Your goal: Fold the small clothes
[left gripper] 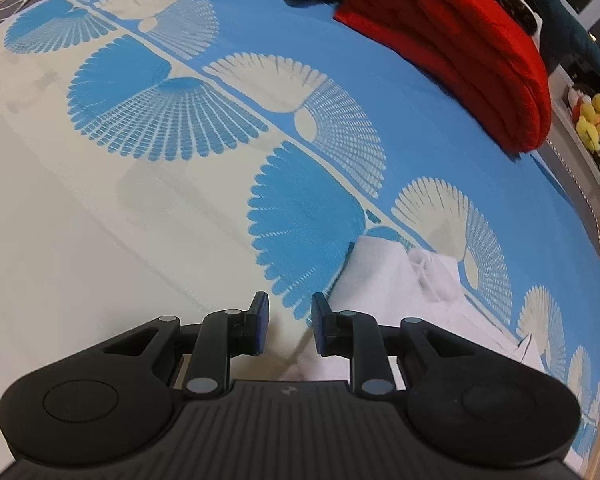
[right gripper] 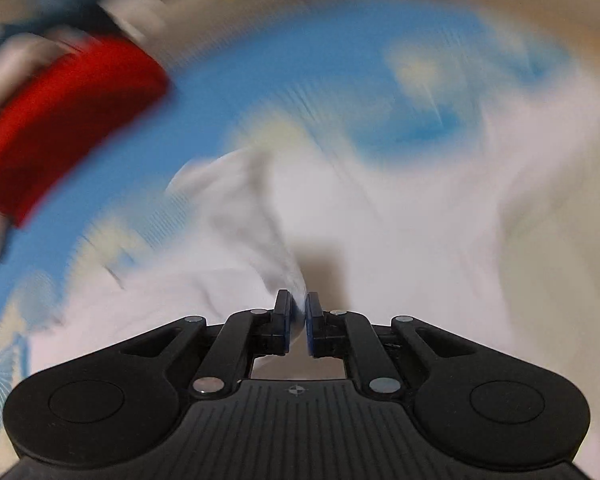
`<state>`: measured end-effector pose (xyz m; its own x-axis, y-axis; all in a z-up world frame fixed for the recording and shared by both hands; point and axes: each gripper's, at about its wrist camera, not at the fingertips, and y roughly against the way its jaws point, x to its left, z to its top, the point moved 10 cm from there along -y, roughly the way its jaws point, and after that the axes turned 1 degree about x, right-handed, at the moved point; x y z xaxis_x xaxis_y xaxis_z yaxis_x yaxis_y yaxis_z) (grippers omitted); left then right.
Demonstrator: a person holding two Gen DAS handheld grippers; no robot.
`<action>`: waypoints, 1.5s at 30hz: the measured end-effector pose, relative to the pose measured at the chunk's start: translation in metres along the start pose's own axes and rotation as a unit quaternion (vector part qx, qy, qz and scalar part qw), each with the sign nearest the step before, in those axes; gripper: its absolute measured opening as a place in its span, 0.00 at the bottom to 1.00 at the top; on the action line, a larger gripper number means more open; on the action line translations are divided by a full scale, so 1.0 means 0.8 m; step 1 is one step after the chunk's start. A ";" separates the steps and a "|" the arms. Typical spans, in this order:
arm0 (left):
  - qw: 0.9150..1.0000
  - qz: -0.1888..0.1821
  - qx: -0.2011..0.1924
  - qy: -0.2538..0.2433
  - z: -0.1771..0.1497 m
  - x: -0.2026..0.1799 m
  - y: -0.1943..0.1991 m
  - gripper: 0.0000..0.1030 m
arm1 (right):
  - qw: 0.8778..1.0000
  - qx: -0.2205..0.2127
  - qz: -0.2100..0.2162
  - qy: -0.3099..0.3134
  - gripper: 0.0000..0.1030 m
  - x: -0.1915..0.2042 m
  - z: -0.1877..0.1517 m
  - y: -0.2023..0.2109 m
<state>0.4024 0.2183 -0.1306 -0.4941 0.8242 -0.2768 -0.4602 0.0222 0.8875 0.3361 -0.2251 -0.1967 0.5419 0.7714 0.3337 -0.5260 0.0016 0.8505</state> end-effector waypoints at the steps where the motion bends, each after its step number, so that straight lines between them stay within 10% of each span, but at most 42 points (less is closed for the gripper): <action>1: 1.000 -0.001 0.003 -0.002 -0.003 -0.004 -0.003 0.25 | 1.000 0.012 -0.005 -0.017 0.09 -0.014 -0.001 -0.010; 5: 1.000 -0.004 0.013 -0.017 -0.015 -0.021 -0.012 0.25 | 0.999 -0.006 -0.003 -0.044 0.26 -0.043 0.025 -0.023; 12: 1.000 0.003 0.018 -0.025 -0.021 -0.031 -0.026 0.25 | 0.995 0.006 0.042 -0.094 0.27 -0.057 0.054 -0.040; 14: 1.000 0.007 0.019 -0.023 -0.022 -0.030 -0.031 0.25 | 0.994 0.004 0.051 -0.097 0.07 -0.055 0.063 -0.040; 19: 1.000 0.001 0.014 -0.022 -0.020 -0.035 -0.037 0.25 | 0.987 -0.122 0.105 -0.026 0.04 -0.014 0.101 0.035; 22: 0.999 -0.015 0.013 -0.026 -0.021 -0.044 -0.041 0.25 | 0.988 -0.137 0.052 -0.050 0.04 -0.041 0.105 0.048; 27: 0.999 -0.032 0.018 -0.041 -0.028 -0.058 -0.051 0.25 | 0.992 -0.033 -0.080 -0.090 0.12 -0.111 0.082 -0.012; 39: 0.998 -0.026 0.035 -0.047 -0.038 -0.062 -0.092 0.44 | 0.985 -0.161 -0.067 -0.009 0.27 -0.075 0.135 0.040; 40: 0.998 -0.024 0.040 -0.049 -0.040 -0.062 -0.096 0.41 | 0.985 -0.157 -0.066 -0.013 0.27 -0.075 0.137 0.037; 42: 0.996 -0.039 0.045 -0.062 -0.043 -0.066 -0.099 0.02 | 0.987 -0.147 -0.064 -0.022 0.27 -0.077 0.138 0.031; 45: 0.997 -0.021 0.014 -0.078 -0.035 -0.060 -0.086 0.02 | 0.990 -0.131 -0.053 -0.028 0.27 -0.071 0.134 0.022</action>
<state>0.4372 0.1615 -0.1885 -0.3540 0.8999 -0.2547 -0.4554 0.0720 0.8873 0.3664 -0.3368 -0.1569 0.6350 0.7211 0.2772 -0.6119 0.2505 0.7502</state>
